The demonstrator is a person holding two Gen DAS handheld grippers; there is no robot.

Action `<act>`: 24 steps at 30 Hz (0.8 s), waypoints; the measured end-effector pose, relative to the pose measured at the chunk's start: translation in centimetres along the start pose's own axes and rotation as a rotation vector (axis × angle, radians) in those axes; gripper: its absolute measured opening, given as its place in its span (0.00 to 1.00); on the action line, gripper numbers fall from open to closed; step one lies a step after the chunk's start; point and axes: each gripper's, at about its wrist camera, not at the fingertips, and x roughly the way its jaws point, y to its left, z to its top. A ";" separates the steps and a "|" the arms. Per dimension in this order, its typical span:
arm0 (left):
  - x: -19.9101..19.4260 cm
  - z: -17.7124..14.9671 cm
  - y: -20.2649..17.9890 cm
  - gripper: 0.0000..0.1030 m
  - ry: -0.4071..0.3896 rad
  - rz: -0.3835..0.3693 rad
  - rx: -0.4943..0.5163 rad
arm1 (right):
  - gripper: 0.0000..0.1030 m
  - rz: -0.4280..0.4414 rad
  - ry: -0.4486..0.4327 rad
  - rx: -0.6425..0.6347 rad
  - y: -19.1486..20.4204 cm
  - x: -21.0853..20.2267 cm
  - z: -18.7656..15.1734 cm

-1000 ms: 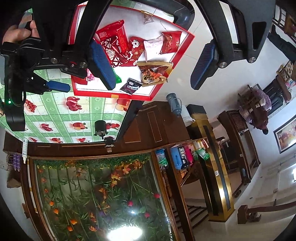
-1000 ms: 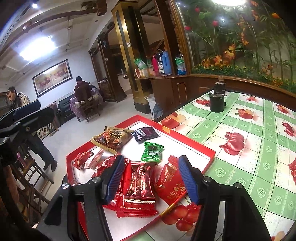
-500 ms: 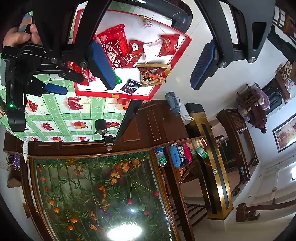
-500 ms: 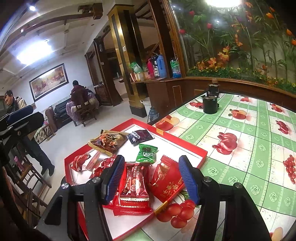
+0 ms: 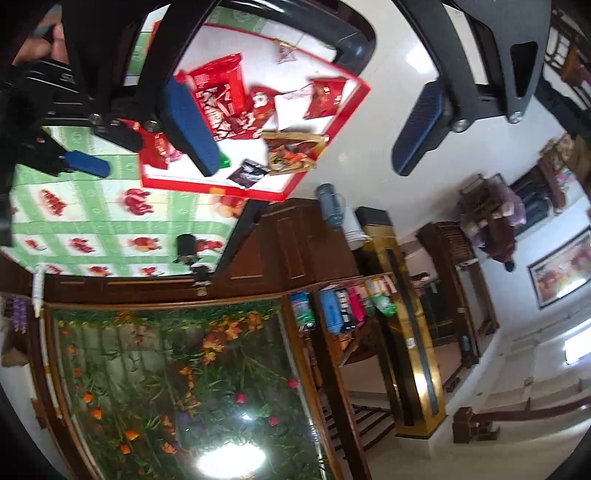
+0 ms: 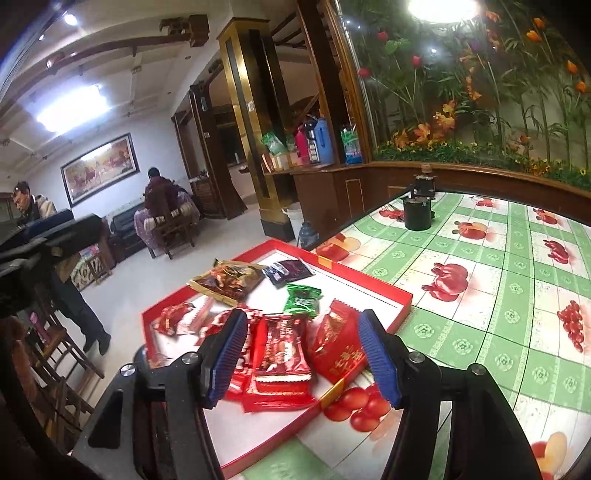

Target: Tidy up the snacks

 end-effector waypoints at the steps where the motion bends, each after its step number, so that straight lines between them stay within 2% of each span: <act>1: -0.2 -0.1 0.0 1.00 -0.007 -0.003 0.002 | 0.62 0.008 -0.010 0.007 0.1 -0.4 -0.1; 5: -0.4 -0.2 0.4 1.00 0.002 -0.034 -0.021 | 0.66 0.014 -0.047 0.013 1.0 -2.2 -0.5; 11: -1.0 -0.5 1.0 1.00 -0.035 0.092 -0.030 | 0.70 0.021 -0.105 0.012 2.2 -5.0 -0.9; 15: -0.8 -0.8 1.8 1.00 -0.007 0.045 -0.069 | 0.70 0.012 -0.108 0.002 2.7 -5.6 -1.3; 24: -0.7 -1.2 2.1 1.00 -0.007 0.040 -0.078 | 0.70 0.017 -0.089 -0.001 3.2 -5.2 -1.7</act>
